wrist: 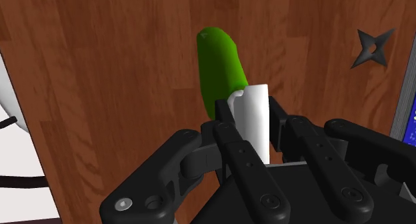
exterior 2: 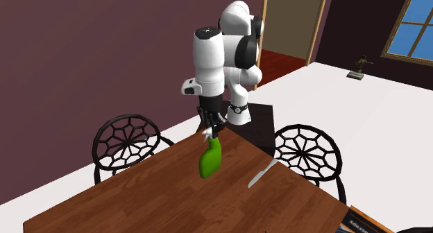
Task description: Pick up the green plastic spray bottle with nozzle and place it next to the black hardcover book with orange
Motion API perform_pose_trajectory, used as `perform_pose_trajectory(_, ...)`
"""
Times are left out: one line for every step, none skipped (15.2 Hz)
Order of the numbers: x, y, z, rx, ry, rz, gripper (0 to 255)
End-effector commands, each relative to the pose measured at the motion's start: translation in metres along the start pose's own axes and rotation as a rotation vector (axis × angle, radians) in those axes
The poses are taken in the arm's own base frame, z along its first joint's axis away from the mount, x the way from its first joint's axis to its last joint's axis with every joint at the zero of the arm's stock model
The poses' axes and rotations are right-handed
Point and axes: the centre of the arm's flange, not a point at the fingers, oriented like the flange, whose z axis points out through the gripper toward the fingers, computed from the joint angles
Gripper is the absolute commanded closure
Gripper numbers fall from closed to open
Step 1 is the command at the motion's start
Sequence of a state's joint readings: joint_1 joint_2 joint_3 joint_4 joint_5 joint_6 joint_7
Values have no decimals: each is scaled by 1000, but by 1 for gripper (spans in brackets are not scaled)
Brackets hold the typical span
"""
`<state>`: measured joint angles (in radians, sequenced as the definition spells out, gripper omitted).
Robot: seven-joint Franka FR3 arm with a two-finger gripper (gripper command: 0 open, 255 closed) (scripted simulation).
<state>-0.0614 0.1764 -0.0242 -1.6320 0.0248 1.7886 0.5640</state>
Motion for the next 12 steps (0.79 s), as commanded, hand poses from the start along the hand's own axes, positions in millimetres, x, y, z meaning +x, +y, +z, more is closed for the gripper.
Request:
perform_pose_trajectory(-17, -18, 1, 0, 0, 1, 255)
perform_pose_trajectory(-26, -27, 1, 0, 0, 1, 255)
perform_pose_trajectory(-36, -36, 2, 0, 0, 1, 255)
perform_pose_trajectory(-45, -45, 2, 0, 0, 1, 255)
perform_pose_trajectory(-54, -55, 2, 0, 0, 1, 255)
perform_pose_trajectory(-64, -64, 2, 0, 0, 1, 255)
perform_pose_trajectory(-73, -73, 3, 0, 0, 1, 255)
perform_pose_trajectory(-83, -82, 3, 0, 0, 1, 255)
perform_pose_trajectory(-92, -91, 3, 0, 0, 1, 255)
perform_pose_trajectory(-102, -101, 4, 0, 0, 1, 255)
perform_pose_trajectory(-111, -110, 4, 0, 0, 1, 255)
perform_pose_trajectory(-121, -119, 4, 0, 0, 1, 255)
